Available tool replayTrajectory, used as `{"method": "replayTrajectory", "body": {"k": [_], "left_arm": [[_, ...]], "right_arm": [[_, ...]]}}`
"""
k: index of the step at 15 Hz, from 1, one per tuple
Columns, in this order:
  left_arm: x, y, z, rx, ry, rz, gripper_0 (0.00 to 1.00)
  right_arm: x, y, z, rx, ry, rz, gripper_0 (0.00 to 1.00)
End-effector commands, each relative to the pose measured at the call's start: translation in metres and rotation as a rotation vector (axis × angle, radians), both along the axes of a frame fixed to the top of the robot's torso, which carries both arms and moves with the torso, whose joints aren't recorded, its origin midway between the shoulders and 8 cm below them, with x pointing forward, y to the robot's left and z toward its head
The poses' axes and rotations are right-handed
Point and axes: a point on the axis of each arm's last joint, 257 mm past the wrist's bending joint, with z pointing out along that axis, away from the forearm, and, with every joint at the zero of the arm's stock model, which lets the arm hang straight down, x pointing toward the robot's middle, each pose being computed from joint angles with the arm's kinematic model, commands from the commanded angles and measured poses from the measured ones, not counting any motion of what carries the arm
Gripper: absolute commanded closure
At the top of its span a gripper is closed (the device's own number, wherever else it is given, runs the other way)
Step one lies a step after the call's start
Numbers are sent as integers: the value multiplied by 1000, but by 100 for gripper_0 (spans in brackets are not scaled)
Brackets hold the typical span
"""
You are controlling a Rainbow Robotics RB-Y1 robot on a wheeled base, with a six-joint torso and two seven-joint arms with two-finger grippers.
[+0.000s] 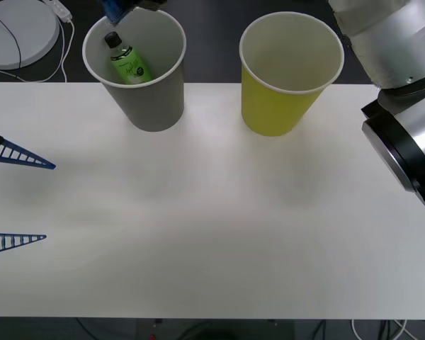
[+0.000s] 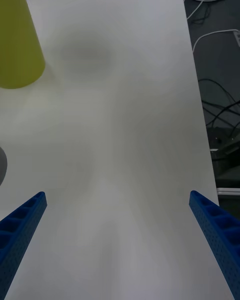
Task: Put the can into the green bin and the plastic bottle into the gray bin
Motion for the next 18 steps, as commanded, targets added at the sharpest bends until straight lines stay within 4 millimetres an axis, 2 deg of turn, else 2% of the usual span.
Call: {"method": "replayTrajectory", "body": {"k": [1, 9, 18], "left_arm": [[0, 0, 0, 0, 0, 0, 0], [0, 0, 0, 0, 0, 0, 0], [0, 0, 0, 0, 0, 0, 0]], "right_arm": [[-9, -13, -9, -13, -16, 21, 0], [-45, -58, -36, -41, -57, 109, 0], [-79, -130, -76, -68, -60, 254, 0]]}}
